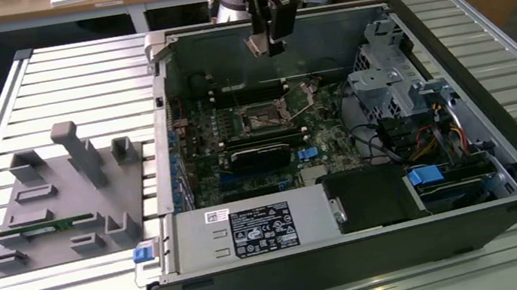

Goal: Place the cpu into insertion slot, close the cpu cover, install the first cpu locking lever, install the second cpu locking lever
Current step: 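Place the cpu into insertion slot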

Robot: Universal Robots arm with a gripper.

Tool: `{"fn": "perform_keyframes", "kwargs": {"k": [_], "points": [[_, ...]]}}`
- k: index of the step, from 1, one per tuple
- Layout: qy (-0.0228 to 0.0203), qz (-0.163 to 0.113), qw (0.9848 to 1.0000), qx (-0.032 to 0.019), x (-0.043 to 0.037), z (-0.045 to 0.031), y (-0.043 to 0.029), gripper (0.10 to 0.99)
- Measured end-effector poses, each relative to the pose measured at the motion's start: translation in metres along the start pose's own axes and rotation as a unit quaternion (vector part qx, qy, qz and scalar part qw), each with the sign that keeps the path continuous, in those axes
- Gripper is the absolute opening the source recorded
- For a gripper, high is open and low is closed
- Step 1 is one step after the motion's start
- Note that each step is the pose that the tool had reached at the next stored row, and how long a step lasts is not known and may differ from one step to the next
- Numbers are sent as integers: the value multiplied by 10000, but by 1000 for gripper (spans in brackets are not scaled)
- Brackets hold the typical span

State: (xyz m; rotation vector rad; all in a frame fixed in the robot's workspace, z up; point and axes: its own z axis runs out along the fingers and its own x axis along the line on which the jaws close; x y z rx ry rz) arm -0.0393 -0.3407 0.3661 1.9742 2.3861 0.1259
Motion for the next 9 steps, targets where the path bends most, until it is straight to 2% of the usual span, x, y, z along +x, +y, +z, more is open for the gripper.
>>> {"fn": "perform_keyframes", "kwargs": {"k": [9], "points": [[-29,329,9995,-7,0,9,-2,541]]}}
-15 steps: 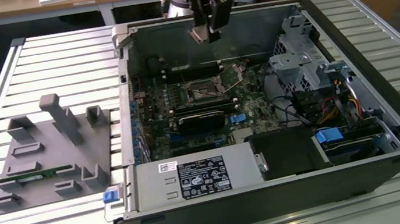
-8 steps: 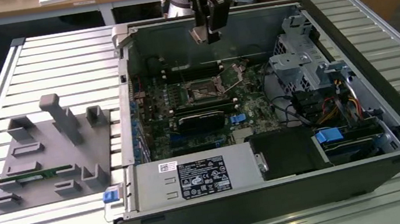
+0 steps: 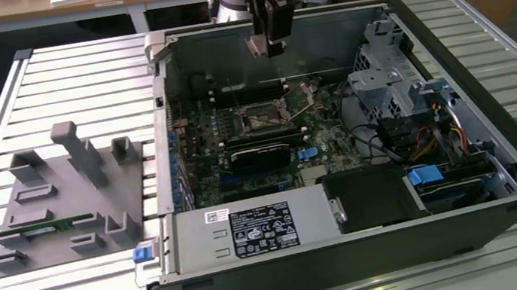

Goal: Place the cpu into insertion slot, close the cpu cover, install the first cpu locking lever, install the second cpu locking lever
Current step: 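Place the cpu into insertion slot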

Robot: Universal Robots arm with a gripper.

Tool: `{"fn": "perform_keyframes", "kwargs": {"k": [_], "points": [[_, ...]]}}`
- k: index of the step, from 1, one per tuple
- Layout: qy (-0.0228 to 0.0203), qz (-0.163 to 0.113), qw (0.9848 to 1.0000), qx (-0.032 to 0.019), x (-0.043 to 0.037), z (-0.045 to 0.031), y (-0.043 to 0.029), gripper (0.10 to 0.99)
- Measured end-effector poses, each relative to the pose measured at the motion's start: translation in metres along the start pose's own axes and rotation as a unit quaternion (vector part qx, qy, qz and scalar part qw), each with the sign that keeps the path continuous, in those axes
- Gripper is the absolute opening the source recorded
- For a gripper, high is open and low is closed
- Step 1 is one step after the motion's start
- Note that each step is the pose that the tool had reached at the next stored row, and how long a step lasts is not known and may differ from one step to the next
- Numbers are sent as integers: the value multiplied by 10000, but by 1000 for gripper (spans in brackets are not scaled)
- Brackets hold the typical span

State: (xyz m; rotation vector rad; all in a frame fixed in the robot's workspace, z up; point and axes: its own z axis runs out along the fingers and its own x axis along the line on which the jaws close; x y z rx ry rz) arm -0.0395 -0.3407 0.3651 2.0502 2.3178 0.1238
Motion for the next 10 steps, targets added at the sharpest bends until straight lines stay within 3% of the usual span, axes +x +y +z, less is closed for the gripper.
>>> {"fn": "perform_keyframes", "kwargs": {"k": [10], "points": [[-10,26,10000,1,-1,46,-4,541]]}}
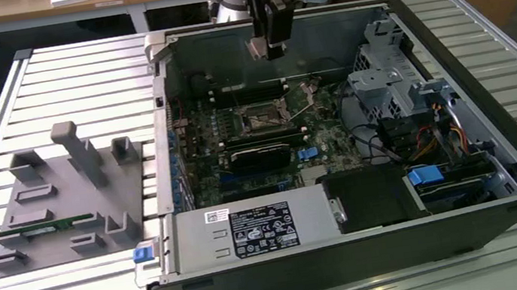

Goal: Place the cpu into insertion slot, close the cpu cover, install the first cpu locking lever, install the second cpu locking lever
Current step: 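Place the cpu into insertion slot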

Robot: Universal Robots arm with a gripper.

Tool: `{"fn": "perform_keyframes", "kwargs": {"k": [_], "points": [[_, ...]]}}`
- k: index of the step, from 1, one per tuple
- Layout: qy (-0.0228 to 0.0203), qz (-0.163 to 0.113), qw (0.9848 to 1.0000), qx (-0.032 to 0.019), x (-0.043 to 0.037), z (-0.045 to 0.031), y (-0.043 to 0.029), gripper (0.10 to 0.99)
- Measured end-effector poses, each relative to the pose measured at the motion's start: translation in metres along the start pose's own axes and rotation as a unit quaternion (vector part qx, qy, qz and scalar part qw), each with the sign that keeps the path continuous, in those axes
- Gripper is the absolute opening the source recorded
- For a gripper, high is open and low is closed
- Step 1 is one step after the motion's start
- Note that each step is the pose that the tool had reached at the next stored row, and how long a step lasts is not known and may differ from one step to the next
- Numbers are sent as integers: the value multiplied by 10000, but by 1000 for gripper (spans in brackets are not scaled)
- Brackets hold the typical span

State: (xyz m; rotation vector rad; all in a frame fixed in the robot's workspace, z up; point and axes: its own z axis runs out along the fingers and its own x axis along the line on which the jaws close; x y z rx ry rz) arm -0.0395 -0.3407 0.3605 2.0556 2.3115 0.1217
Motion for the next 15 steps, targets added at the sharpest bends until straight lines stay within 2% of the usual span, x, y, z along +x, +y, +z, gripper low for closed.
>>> {"fn": "perform_keyframes", "kwargs": {"k": [15], "points": [[-10,-1,10000,1,-1,71,-6,541]]}}
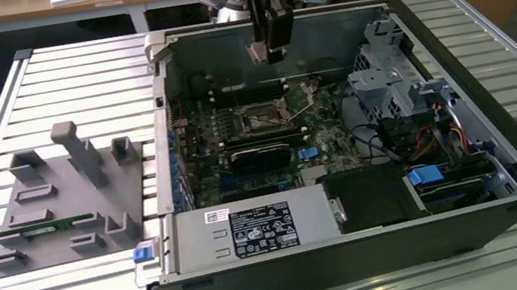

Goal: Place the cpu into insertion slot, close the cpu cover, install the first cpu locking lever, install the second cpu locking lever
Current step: 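Place the cpu into insertion slot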

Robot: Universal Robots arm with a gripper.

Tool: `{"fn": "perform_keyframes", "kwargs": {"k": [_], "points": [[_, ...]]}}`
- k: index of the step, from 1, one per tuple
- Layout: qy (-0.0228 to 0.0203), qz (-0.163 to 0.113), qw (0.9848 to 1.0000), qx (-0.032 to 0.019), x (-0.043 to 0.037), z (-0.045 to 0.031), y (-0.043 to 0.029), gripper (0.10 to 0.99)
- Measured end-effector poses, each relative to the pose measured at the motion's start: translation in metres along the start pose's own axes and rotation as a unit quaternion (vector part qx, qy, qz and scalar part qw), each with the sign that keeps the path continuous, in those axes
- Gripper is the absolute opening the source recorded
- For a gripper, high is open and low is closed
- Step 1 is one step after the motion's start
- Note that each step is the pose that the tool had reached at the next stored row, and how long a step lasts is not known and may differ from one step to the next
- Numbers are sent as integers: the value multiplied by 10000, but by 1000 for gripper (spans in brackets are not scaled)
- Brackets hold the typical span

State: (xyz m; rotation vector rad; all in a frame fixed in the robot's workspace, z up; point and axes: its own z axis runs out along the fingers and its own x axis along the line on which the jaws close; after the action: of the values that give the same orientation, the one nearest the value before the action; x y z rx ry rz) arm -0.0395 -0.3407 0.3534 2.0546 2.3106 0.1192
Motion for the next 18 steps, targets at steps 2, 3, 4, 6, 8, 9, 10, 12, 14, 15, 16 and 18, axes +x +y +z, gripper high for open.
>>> {"fn": "perform_keyframes", "kwargs": {"k": [2,3,4,6,8,9,10,12,14,15,16,18], "points": [[0,0,10000,0,0,5,0,541],[0,0,10000,0,0,7,-1,541],[0,0,10000,0,0,9,-1,541],[0,0,10000,0,0,13,-1,541],[0,0,10000,0,0,17,-1,541],[0,0,10000,0,0,19,-2,541],[0,0,10000,0,0,20,-2,541],[0,0,10000,0,-1,41,-4,541],[0,0,10000,0,-1,45,-4,541],[0,0,10000,0,-1,46,-4,541],[0,0,10000,0,-1,48,-4,541],[0,0,10000,0,-1,52,-5,541]]}}
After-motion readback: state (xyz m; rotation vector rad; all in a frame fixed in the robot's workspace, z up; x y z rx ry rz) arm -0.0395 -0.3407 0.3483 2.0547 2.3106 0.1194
